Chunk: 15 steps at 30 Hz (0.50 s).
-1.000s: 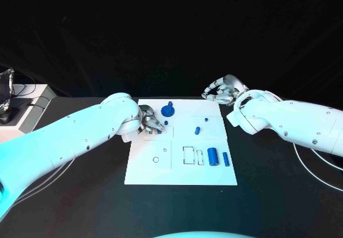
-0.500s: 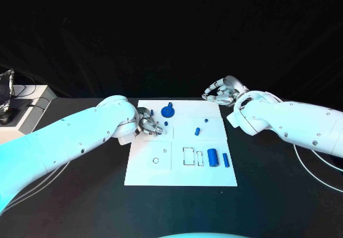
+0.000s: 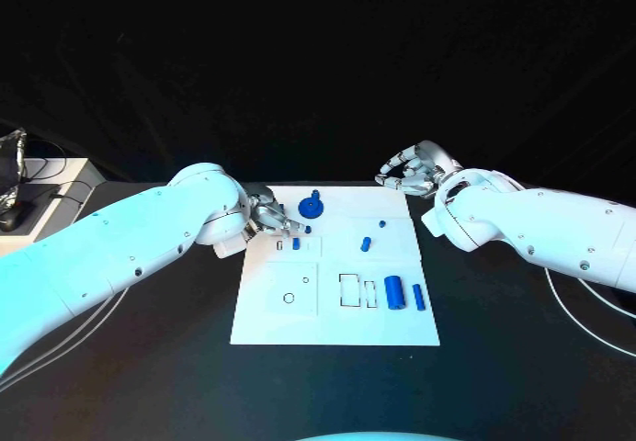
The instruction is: Assemble the parts on the task board
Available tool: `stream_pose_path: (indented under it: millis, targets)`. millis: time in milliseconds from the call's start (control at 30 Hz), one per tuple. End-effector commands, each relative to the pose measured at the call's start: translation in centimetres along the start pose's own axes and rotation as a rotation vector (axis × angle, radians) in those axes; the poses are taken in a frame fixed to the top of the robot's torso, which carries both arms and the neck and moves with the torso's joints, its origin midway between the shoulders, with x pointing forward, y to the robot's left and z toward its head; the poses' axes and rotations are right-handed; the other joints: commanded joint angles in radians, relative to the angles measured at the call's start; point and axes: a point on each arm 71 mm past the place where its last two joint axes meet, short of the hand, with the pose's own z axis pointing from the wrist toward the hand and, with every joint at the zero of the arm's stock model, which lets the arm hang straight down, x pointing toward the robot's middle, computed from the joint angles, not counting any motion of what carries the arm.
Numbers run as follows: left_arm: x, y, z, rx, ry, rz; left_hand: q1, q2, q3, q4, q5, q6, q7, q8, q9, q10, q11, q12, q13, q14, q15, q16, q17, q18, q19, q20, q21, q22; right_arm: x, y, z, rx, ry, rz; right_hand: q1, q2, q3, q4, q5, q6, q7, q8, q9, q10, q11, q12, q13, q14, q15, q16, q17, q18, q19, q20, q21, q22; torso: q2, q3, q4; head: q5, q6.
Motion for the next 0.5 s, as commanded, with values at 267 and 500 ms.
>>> stream_pose_path:
  millis: [267,500]
  targets:
    - [-3.4,1.4,-0.5,0.035,-0.074,-0.172,0.055,0.018,-0.044,0.006,0.007,-0.123,0.056,-0.079,-0.020,-0.159,0.048,-0.203,-0.243,0.068,0.041,-0.038,0.141,0.020,-0.064,0.034,-0.050,-0.088,-0.3,-0.2,0.0,-0.009,-0.009,-0.010,-0.001,-0.013,0.006,-0.001,0.003,-0.005,0.002,0.004,0.001,0.047,-0.006,-0.006,0.209,0.089,-0.003,-0.004,0.191,-0.001,0.083,-0.004,-0.003,0.225,0.003,0.0010,0.0003,0.004,0.015]
    - [-5.3,2.6,0.0,0.007,-0.135,-0.186,0.081,0.019,-0.061,0.005,0.009,-0.166,0.081,-0.121,-0.051,-0.212,0.071,-0.240,-0.295,0.060,0.061,-0.049,0.119,0.028,-0.089,0.051,-0.072,-0.123,-0.3,-0.2,0.0,-0.011,-0.010,-0.009,-0.001,-0.013,0.006,-0.001,0.003,-0.005,0.002,0.004,0.001,0.047,-0.006,-0.006,0.209,0.089,-0.003,-0.004,0.191,-0.001,0.083,-0.004,-0.003,0.225,0.009,0.0015,-0.0049,0.008,0.027]
